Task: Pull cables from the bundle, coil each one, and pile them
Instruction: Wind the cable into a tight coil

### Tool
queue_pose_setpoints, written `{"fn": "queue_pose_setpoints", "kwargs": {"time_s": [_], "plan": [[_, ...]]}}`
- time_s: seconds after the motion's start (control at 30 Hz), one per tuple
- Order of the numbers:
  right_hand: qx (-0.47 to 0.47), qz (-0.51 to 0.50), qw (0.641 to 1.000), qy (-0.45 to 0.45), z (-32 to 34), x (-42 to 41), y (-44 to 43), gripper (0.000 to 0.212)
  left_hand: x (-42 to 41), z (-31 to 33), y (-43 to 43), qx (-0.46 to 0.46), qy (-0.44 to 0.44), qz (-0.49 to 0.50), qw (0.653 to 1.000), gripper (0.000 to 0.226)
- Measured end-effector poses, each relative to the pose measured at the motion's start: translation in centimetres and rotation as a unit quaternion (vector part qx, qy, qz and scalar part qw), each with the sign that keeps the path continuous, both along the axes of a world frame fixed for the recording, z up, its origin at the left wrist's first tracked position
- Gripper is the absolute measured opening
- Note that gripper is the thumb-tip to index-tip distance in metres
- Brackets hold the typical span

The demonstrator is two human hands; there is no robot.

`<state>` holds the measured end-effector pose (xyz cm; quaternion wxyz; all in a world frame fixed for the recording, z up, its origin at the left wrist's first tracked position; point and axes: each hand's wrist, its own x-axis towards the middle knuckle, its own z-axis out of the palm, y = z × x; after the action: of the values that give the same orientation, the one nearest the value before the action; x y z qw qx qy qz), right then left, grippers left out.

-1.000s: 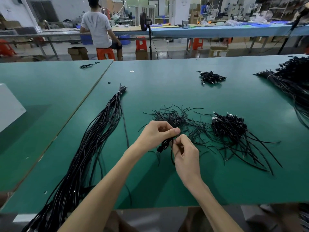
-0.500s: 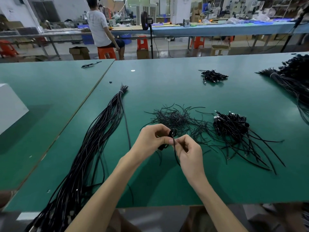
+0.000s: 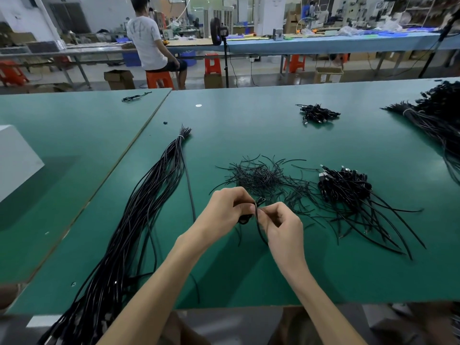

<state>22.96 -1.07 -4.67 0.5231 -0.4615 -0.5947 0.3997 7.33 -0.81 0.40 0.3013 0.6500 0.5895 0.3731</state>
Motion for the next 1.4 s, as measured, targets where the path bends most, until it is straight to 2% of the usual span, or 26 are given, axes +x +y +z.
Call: {"fn": "queue_pose_setpoints", "kwargs": {"time_s": [0.17,0.3,0.37,0.43,0.47,0.77,0.9,1.07,1.13,1.23,1.4], "plan": [[-0.014,0.006,1.000,0.006,0.1,0.2,0.1,0.016,0.2,-1.1,-0.2,0.010,0.003,-0.002,1.000,0.016],[-0.033,0.007,0.999,0.024,0.0,0.2,0.3,0.011,0.2,-1.1,-0.3,0.027,-0.051,-0.008,0.998,0.008],[-0.051,-0.005,0.998,0.042,0.0,0.2,0.3,0.027,0.0,-0.9,-0.5,0.035,-0.074,-0.025,0.996,0.009],[-0.064,-0.019,0.997,0.050,-0.1,0.3,0.5,0.046,-0.2,-0.9,-0.5,0.037,-0.064,-0.037,0.997,0.011],[-0.064,-0.022,0.997,0.046,0.0,0.3,0.5,0.049,-0.2,-1.0,-0.6,0.035,-0.053,-0.039,0.997,0.013],[-0.050,-0.035,0.993,0.106,-0.8,0.6,1.0,0.022,2.0,-1.6,-1.5,0.066,-0.007,-0.025,0.997,0.022],[-0.050,-0.027,0.989,0.134,-1.0,0.7,1.1,0.028,1.6,-1.3,-1.7,0.048,-0.004,-0.045,0.998,0.024],[-0.045,-0.008,0.988,0.150,-0.5,0.7,0.8,0.055,1.0,-0.9,-2.2,0.028,-0.034,-0.086,0.995,0.040],[-0.048,0.003,0.988,0.148,-0.6,0.7,0.9,0.051,0.8,-0.9,-2.0,0.013,-0.046,-0.089,0.995,0.044],[-0.049,0.012,0.990,0.133,-0.9,0.7,1.1,0.033,0.4,-0.8,-1.6,-0.012,-0.068,-0.096,0.993,0.047],[-0.061,0.024,0.990,0.126,-0.5,0.6,0.8,0.041,-0.5,-0.9,-1.7,-0.012,-0.131,-0.147,0.980,0.039]]}}
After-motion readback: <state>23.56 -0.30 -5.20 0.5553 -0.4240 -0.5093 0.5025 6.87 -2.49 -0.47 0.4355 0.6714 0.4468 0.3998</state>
